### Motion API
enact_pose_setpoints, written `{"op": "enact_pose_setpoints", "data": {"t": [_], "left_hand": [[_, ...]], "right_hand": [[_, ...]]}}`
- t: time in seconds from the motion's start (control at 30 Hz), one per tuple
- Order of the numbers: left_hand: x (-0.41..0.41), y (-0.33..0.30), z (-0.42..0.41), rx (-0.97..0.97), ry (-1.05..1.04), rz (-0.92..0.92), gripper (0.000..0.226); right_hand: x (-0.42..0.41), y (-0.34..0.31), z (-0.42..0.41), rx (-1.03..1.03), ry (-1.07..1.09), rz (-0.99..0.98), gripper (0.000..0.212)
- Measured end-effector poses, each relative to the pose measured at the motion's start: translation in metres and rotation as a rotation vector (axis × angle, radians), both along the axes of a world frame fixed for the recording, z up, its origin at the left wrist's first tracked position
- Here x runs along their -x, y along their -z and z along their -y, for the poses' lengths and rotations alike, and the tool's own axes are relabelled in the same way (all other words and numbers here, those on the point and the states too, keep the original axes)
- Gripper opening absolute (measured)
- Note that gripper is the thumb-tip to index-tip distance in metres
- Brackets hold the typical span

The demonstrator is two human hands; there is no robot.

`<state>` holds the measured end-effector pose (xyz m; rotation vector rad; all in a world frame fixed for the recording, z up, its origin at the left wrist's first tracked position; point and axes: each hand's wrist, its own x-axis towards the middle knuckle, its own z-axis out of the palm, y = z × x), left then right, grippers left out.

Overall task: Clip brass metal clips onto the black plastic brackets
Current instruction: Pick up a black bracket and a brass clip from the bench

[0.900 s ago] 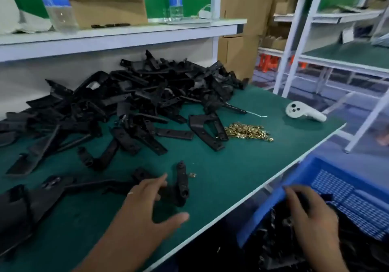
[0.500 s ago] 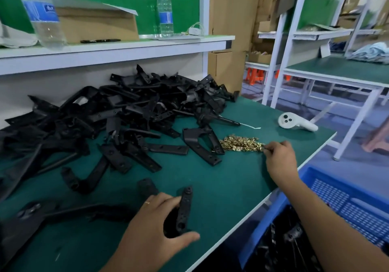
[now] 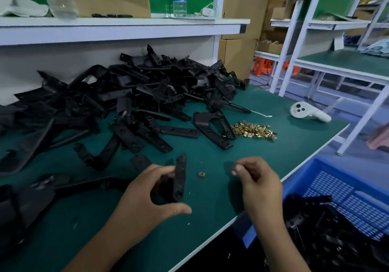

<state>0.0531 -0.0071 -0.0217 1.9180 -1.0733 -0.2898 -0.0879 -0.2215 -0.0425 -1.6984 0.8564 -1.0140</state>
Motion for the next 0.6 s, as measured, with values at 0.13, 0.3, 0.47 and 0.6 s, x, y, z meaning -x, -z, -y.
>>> {"op": "enact_pose_setpoints", "data": {"t": [0.13, 0.3, 0.47, 0.6], "left_hand": [[0.006, -0.002, -0.003, -0.022, -0.023, 0.021, 0.073], [0.011, 0.002, -0.001, -0.02, -0.004, 0.18, 0.076], [0.014, 0.002, -0.001, -0.022, 0.015, 0.349, 0.079], [0.015, 0.005, 0.009, -0.006, 0.017, 0.448, 0.08]], "right_hand": [[-0.006, -0.004, -0.027, -0.329, -0.089, 0.288, 0.01], [0.0, -0.014, -0.05, -0.646, -0.243, 0.541, 0.01], [-0.008, -0.017, -0.076, -0.789, -0.268, 0.559, 0.012], [-0.012, -0.021, -0.084, -0.745, -0.306, 0.476, 0.009]]}}
